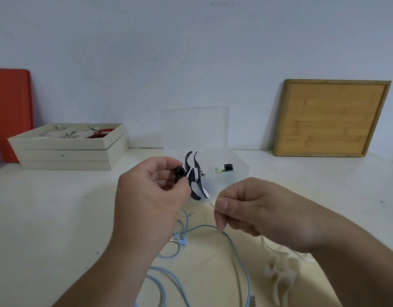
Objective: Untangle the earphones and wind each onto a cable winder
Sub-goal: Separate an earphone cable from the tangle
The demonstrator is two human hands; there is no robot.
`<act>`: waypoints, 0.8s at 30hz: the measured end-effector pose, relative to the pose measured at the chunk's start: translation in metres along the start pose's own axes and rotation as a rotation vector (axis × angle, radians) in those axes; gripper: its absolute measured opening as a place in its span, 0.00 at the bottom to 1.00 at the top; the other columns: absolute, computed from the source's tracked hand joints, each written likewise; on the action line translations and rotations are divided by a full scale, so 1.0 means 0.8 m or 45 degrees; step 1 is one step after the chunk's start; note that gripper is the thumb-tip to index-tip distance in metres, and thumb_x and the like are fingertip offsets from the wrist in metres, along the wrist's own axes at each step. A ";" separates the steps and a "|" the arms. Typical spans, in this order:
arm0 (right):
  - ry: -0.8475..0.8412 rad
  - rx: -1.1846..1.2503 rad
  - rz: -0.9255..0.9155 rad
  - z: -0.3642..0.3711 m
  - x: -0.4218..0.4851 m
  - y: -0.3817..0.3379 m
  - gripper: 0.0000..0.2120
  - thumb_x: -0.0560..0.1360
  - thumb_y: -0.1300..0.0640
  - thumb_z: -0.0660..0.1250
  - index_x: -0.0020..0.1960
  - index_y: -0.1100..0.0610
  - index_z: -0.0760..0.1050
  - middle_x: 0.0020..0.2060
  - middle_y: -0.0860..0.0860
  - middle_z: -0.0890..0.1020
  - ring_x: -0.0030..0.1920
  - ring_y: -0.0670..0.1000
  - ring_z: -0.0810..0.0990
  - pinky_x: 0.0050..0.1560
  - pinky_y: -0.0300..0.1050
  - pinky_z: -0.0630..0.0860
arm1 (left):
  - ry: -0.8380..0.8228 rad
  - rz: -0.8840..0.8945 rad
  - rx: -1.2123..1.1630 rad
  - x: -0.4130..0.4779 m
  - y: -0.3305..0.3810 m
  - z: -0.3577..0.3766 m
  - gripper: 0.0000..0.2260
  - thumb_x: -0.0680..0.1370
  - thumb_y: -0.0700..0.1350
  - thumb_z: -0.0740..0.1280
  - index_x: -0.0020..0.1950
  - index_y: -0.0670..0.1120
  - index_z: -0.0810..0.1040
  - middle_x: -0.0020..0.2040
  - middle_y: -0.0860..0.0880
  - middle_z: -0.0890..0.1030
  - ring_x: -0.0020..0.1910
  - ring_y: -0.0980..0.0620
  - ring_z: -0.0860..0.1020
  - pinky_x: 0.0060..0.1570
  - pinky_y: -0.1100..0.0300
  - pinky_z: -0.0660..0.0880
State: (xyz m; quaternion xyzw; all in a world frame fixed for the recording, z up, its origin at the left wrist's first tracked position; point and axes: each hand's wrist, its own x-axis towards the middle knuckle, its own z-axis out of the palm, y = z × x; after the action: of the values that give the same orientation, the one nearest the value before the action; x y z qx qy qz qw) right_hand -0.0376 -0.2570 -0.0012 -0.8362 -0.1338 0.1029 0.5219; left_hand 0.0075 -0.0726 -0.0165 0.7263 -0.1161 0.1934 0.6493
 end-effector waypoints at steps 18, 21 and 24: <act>0.909 -0.247 -0.191 -0.015 0.000 -0.007 0.13 0.75 0.53 0.73 0.36 0.60 0.79 0.21 0.43 0.65 0.22 0.44 0.61 0.23 0.31 0.59 | -0.566 0.172 0.165 -0.022 0.010 0.009 0.12 0.66 0.45 0.72 0.46 0.57 0.81 0.38 0.56 0.84 0.39 0.55 0.83 0.45 0.60 0.80; 0.881 -0.079 -0.154 -0.014 0.003 -0.002 0.15 0.76 0.52 0.70 0.34 0.58 0.78 0.22 0.47 0.65 0.24 0.49 0.59 0.25 0.36 0.58 | -0.567 0.117 0.003 -0.020 0.008 0.010 0.11 0.67 0.40 0.73 0.45 0.54 0.83 0.37 0.53 0.84 0.38 0.55 0.83 0.43 0.64 0.80; 0.807 0.215 -0.075 -0.011 0.007 0.001 0.20 0.79 0.54 0.68 0.28 0.54 0.76 0.26 0.53 0.65 0.30 0.53 0.58 0.33 0.49 0.52 | -0.550 0.036 -0.205 -0.018 0.010 0.009 0.09 0.66 0.38 0.73 0.43 0.49 0.84 0.38 0.50 0.85 0.37 0.54 0.83 0.41 0.68 0.78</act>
State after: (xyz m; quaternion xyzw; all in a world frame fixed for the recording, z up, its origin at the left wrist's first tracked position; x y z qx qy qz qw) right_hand -0.0291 -0.2631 0.0018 -0.7762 0.0201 -0.1668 0.6077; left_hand -0.0080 -0.0822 -0.0160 0.6949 -0.2776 0.0324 0.6625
